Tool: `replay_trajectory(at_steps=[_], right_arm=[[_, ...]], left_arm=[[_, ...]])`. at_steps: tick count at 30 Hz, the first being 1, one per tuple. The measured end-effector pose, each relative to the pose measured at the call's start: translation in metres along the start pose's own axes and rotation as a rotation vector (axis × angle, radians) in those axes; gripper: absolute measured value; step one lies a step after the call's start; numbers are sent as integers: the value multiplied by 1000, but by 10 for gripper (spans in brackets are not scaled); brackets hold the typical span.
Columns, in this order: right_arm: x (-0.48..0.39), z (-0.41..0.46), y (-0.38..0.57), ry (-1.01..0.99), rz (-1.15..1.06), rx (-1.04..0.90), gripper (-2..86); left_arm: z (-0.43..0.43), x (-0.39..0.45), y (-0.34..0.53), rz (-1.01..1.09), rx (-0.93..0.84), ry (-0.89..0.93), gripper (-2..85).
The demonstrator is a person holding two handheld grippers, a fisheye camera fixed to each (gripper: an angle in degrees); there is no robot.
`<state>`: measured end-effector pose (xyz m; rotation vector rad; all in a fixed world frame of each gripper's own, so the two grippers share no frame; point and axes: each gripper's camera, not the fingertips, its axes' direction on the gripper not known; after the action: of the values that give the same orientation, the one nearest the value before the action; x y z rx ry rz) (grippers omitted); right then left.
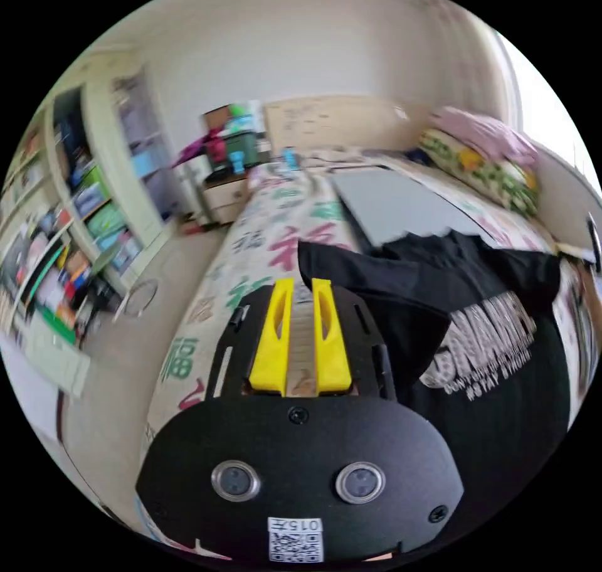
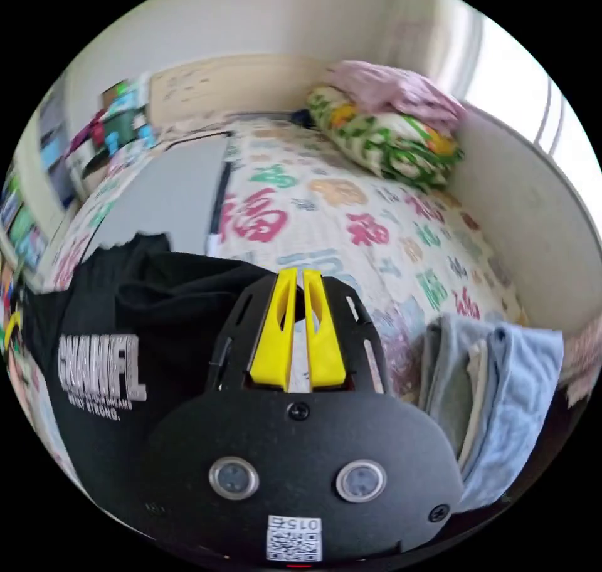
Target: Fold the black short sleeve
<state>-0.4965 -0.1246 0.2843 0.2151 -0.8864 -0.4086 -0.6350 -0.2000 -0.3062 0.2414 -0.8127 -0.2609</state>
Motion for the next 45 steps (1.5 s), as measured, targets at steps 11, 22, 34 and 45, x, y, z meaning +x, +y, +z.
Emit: replay_trajectory(at_steps=[11,22,34,45], right_arm=[[187,-84,160,-536,149,-136,90],[169,-211,344,-731,-27,-274,104],[127,-242,362,-593,-69,-300,-6],[6,-235,391,-196,-306,-309,-3]], left_arm=[[-140,-91,153,-109,-170,501,95],[-269,-101,279,-192,-289,651,114],[-298,-84,262,-95,-323,619,0],[-258,-33,289,-17,-378,402,1]])
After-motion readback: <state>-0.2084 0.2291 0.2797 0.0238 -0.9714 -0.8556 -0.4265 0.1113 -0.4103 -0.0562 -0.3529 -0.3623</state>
